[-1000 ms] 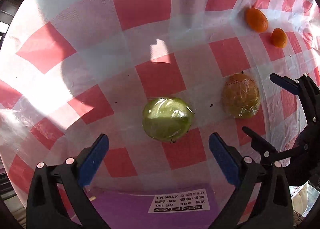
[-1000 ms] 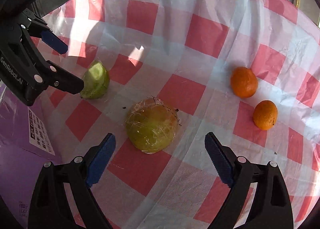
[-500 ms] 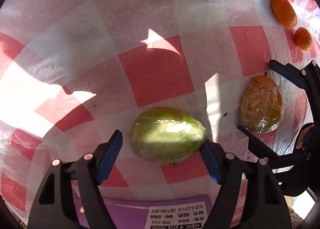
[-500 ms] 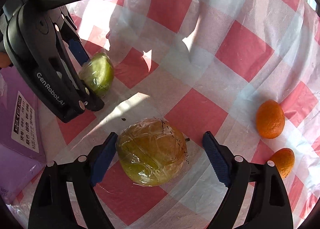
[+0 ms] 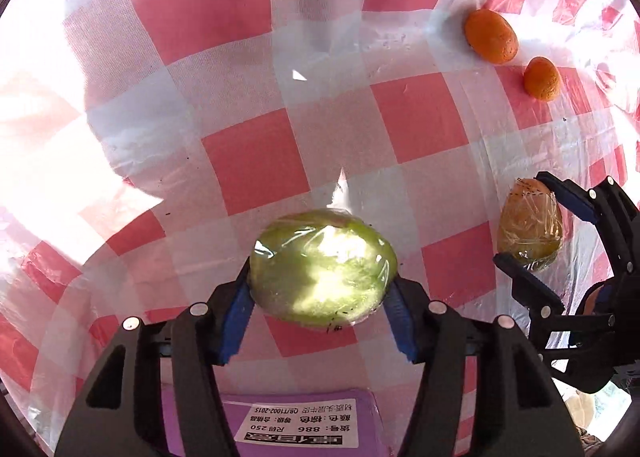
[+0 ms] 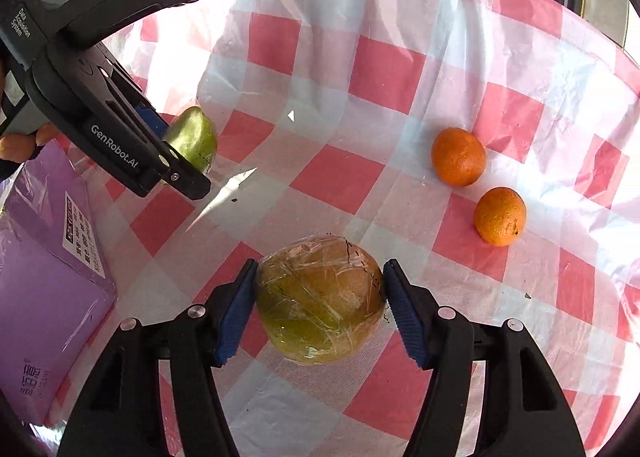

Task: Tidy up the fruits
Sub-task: 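Grasp the wrapped green pomelo with the left tool while the right tool grasps the wrapped pomelo, then lower both wrapped pomelos into the white box and open both tools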

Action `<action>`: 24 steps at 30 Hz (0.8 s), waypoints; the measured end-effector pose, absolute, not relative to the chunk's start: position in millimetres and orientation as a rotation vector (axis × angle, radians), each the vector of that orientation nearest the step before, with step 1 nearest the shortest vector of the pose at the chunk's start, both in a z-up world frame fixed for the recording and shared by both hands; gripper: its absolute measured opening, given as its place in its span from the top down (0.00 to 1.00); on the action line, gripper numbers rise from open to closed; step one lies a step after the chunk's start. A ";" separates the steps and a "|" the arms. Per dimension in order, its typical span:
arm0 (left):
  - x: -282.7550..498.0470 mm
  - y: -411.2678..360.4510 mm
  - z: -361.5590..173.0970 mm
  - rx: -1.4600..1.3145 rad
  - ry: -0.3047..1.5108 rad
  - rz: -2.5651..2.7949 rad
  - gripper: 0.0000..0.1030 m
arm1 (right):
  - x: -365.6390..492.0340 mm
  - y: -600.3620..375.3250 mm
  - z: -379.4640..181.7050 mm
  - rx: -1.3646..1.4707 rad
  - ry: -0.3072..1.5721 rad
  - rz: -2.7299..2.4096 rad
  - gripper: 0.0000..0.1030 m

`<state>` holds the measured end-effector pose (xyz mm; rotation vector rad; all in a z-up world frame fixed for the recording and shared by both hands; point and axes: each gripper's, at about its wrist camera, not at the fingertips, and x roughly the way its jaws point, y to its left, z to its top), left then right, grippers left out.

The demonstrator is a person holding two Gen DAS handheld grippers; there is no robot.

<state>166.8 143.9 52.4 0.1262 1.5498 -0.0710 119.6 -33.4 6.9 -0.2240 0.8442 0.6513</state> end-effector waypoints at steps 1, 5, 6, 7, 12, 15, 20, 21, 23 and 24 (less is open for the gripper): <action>162.3 143.1 57.7 0.101 1.532 -0.076 0.43 | 115.4 -40.5 8.1 -0.205 0.847 0.634 0.39; 136.3 134.4 80.7 0.059 1.458 -0.094 0.43 | 95.1 -66.2 11.9 -0.149 0.860 0.576 0.39; 128.4 131.8 84.9 0.049 1.442 -0.101 0.43 | 90.7 -70.3 12.4 -0.141 0.866 0.562 0.39; 122.7 130.0 88.6 0.041 1.429 -0.109 0.43 | 87.1 -75.1 11.4 -0.134 0.874 0.549 0.39; 107.0 118.3 108.6 0.056 1.388 -0.128 0.43 | 58.3 -97.5 16.4 -0.079 0.921 0.476 0.39; 95.3 109.1 107.0 0.037 1.375 -0.144 0.43 | 39.9 -103.4 21.5 -0.047 0.933 0.437 0.39; 67.3 94.0 111.4 0.057 1.313 -0.159 0.43 | 11.1 -99.8 36.5 -0.041 0.928 0.397 0.39; 62.1 91.6 113.2 0.052 1.297 -0.164 0.43 | 5.4 -98.6 41.4 -0.039 0.921 0.391 0.39; 49.4 94.3 124.6 0.046 1.265 -0.171 0.43 | -5.0 -95.4 51.8 -0.027 0.906 0.377 0.39; 42.9 96.0 129.9 0.051 1.252 -0.173 0.43 | -9.8 -92.7 57.5 -0.023 0.897 0.371 0.39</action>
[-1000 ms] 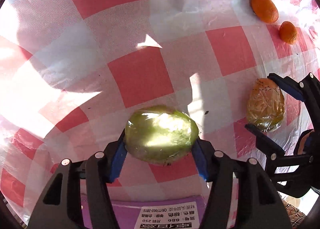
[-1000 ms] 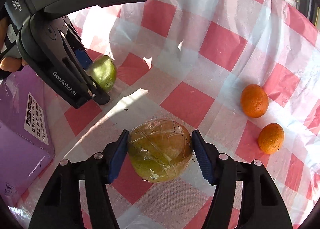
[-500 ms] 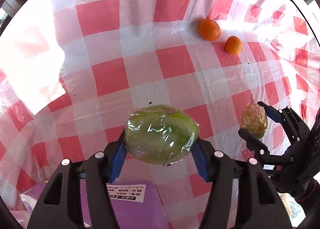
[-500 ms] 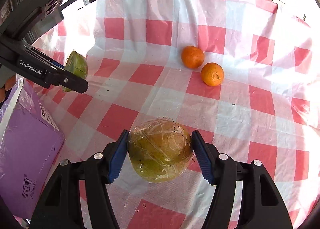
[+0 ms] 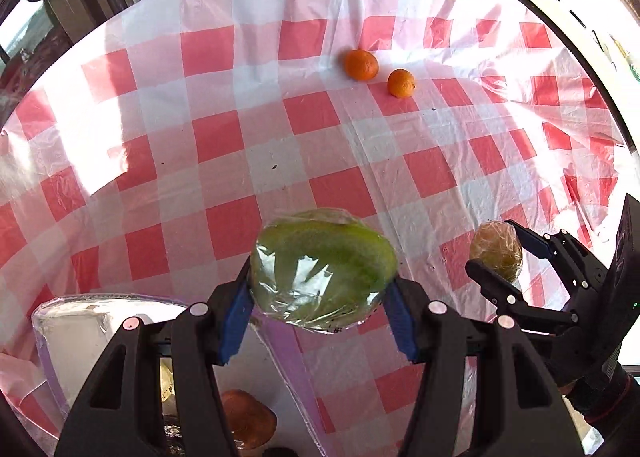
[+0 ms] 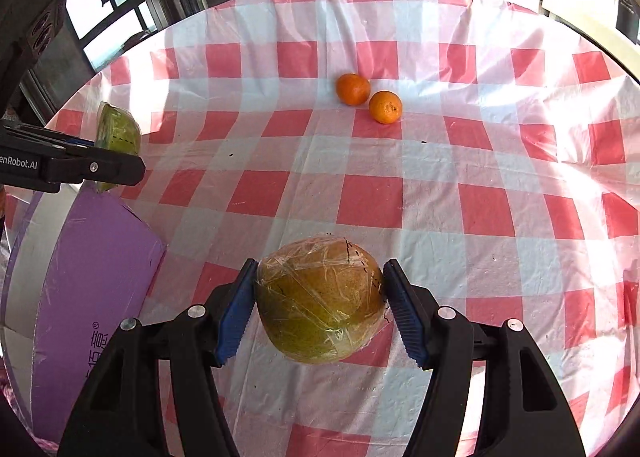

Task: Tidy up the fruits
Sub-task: 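Lower both wrapped pomelos into the white box and open both tools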

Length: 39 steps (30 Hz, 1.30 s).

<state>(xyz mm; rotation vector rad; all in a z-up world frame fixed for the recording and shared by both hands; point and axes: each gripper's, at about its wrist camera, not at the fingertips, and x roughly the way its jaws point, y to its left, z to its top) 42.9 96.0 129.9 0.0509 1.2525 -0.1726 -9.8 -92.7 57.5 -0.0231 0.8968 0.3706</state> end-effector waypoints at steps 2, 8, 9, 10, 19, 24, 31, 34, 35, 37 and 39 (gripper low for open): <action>29.1 101.7 140.1 0.060 1.228 -0.174 0.43 | -20.6 -86.6 69.5 -0.014 0.878 0.364 0.39; -18.7 140.9 160.4 0.068 1.189 -0.156 0.43 | -51.7 -47.4 103.3 -0.042 0.812 0.407 0.39; -27.6 150.0 160.9 0.066 1.190 -0.151 0.43 | -56.4 -39.0 107.9 -0.052 0.801 0.418 0.39; -36.2 158.6 160.5 0.063 1.193 -0.144 0.43 | -61.2 -30.6 112.1 -0.057 0.792 0.429 0.39; -107.2 229.1 129.0 0.033 1.286 -0.076 0.43 | -97.5 52.7 126.6 -0.150 0.754 0.569 0.39; -138.6 252.2 110.2 -0.001 1.328 -0.056 0.43 | -109.0 98.0 122.3 -0.251 0.754 0.638 0.39; -170.2 264.1 80.2 -0.007 1.400 -0.069 0.43 | -104.7 147.9 106.3 -0.396 0.821 0.693 0.39; -180.0 265.4 66.7 -0.005 1.437 -0.080 0.43 | -94.7 165.7 96.0 -0.434 0.875 0.700 0.39; -182.5 265.6 62.1 0.001 1.448 -0.081 0.43 | -91.5 171.9 92.0 -0.450 0.899 0.700 0.39; -186.0 265.7 53.6 0.007 1.472 -0.085 0.43 | -84.8 184.4 83.8 -0.481 0.934 0.690 0.39; -188.0 264.4 46.6 0.025 1.493 -0.091 0.43 | -77.4 193.2 76.1 -0.494 0.969 0.678 0.39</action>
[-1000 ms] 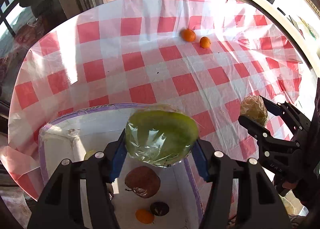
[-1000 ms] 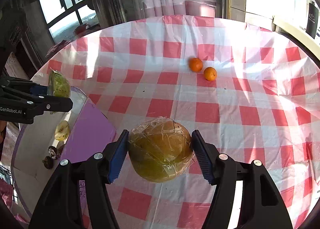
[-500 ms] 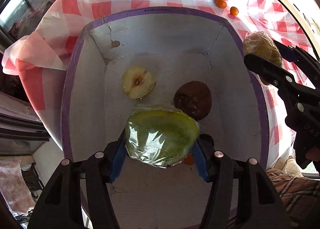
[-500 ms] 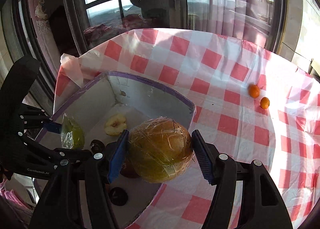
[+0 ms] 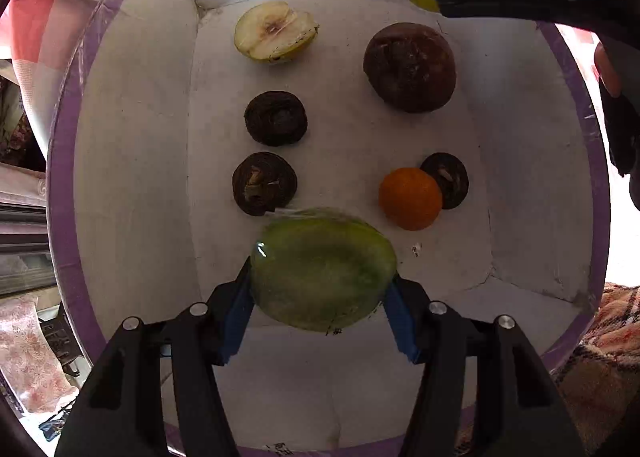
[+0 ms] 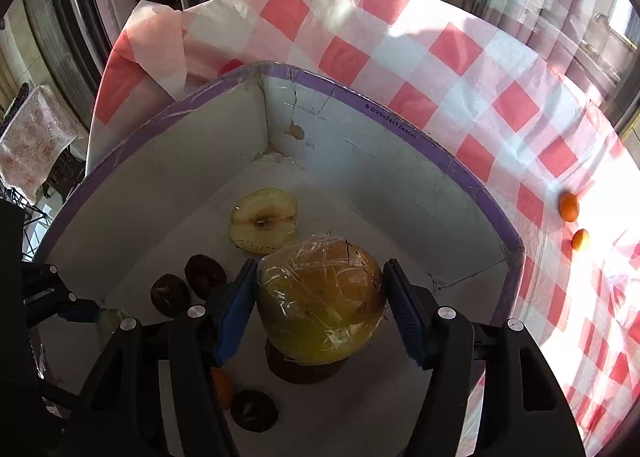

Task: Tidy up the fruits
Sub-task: 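Lower both wrapped pomelos into the white box and open both tools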

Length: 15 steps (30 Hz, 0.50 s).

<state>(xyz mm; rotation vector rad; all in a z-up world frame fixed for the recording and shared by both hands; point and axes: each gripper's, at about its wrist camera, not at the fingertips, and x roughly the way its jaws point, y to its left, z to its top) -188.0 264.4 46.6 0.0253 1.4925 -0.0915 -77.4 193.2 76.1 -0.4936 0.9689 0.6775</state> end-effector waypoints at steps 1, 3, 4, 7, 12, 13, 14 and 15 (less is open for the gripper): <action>-188.6 263.7 44.1 0.037 1.497 -0.090 0.43 | -73.1 196.7 72.7 -0.498 0.986 0.667 0.39; -189.7 262.7 38.1 0.059 1.517 -0.084 0.43 | -65.1 202.3 66.8 -0.505 1.027 0.647 0.39; -189.7 262.1 35.7 0.064 1.524 -0.083 0.43 | -61.4 204.3 64.6 -0.511 1.041 0.634 0.39; -191.4 263.0 30.7 0.064 1.539 -0.083 0.43 | -52.5 210.1 60.2 -0.525 1.079 0.612 0.39; -200.4 262.3 23.7 0.072 1.555 -0.085 0.43 | -38.5 218.3 45.8 -0.550 1.159 0.580 0.39; -200.6 264.1 22.9 0.071 1.556 -0.087 0.43 | -36.8 218.7 43.6 -0.551 1.169 0.572 0.39; -201.0 264.4 22.8 0.067 1.555 -0.089 0.43 | -36.2 218.5 42.1 -0.550 1.174 0.567 0.39; -201.4 264.9 23.2 0.067 1.553 -0.088 0.43 | -35.9 218.1 41.4 -0.549 1.177 0.566 0.39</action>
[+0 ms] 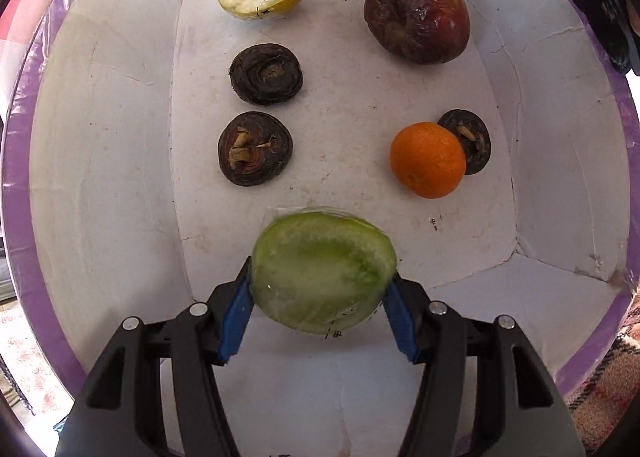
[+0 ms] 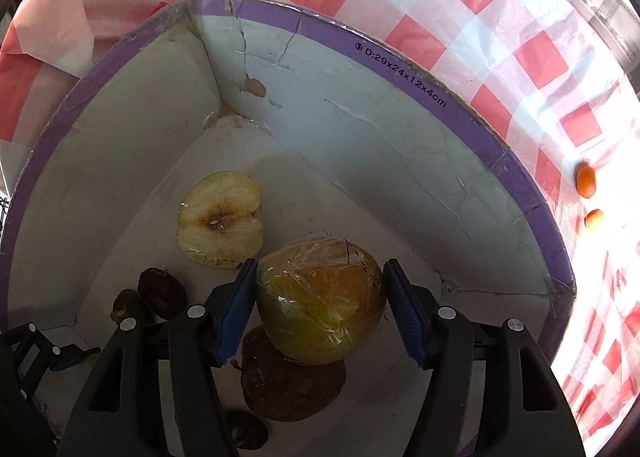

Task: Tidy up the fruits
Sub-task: 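Lower both wrapped pomelos into the white box and open both tools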

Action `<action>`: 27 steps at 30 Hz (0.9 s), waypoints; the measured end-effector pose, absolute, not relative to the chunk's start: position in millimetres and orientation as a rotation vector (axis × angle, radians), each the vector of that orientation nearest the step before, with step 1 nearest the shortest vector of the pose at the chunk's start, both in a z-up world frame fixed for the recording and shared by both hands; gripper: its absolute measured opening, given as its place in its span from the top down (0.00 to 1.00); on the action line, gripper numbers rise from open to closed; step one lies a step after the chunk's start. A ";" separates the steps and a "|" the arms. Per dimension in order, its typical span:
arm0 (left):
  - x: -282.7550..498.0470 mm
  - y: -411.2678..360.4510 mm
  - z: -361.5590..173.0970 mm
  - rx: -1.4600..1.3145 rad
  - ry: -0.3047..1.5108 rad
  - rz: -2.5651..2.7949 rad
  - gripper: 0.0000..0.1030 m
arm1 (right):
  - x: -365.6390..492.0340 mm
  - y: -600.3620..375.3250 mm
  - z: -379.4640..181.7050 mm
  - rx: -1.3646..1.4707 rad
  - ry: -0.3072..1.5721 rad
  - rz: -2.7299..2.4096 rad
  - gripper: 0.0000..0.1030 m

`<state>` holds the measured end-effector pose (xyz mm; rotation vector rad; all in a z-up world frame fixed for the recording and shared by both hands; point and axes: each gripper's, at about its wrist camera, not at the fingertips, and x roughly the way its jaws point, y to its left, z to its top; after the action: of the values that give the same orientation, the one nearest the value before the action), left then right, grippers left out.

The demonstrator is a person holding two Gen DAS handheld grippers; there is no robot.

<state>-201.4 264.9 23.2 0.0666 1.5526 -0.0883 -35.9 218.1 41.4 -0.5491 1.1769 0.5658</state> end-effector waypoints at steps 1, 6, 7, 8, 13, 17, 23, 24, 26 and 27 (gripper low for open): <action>-201.8 265.8 23.4 0.067 1.551 -0.086 0.43 | -36.1 217.4 40.4 -0.550 1.178 0.566 0.39; -186.1 259.5 25.7 0.058 1.539 -0.083 0.42 | -34.4 214.9 36.8 -0.542 1.204 0.566 0.39; -187.0 261.5 29.9 0.056 1.537 -0.079 0.42 | -31.7 215.8 35.9 -0.538 1.210 0.563 0.39; -185.9 261.6 31.9 0.052 1.537 -0.076 0.38 | -31.6 215.6 35.6 -0.537 1.212 0.560 0.39; -182.1 263.0 42.4 0.037 1.520 -0.063 0.23 | -32.0 210.0 39.6 -0.501 1.191 0.579 0.37; -182.2 262.3 51.1 0.037 1.513 -0.061 0.22 | -31.7 203.7 52.0 -0.439 1.150 0.601 0.33; -173.4 257.2 80.4 0.040 1.443 -0.041 0.14 | -33.8 173.5 84.4 -0.202 1.039 0.658 0.30; -169.5 256.4 85.0 0.046 1.432 -0.030 0.12 | -34.1 166.5 91.2 -0.153 1.018 0.668 0.28; -163.1 250.4 93.5 0.055 1.413 -0.010 0.12 | -31.1 154.5 102.2 -0.058 0.981 0.692 0.27; -158.5 249.0 96.8 0.056 1.407 -0.005 0.12 | -30.6 145.3 107.1 -0.015 0.964 0.699 0.27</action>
<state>-158.5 249.0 96.8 0.0562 1.4074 -0.0049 -30.6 145.3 107.1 -0.0150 0.9639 0.6993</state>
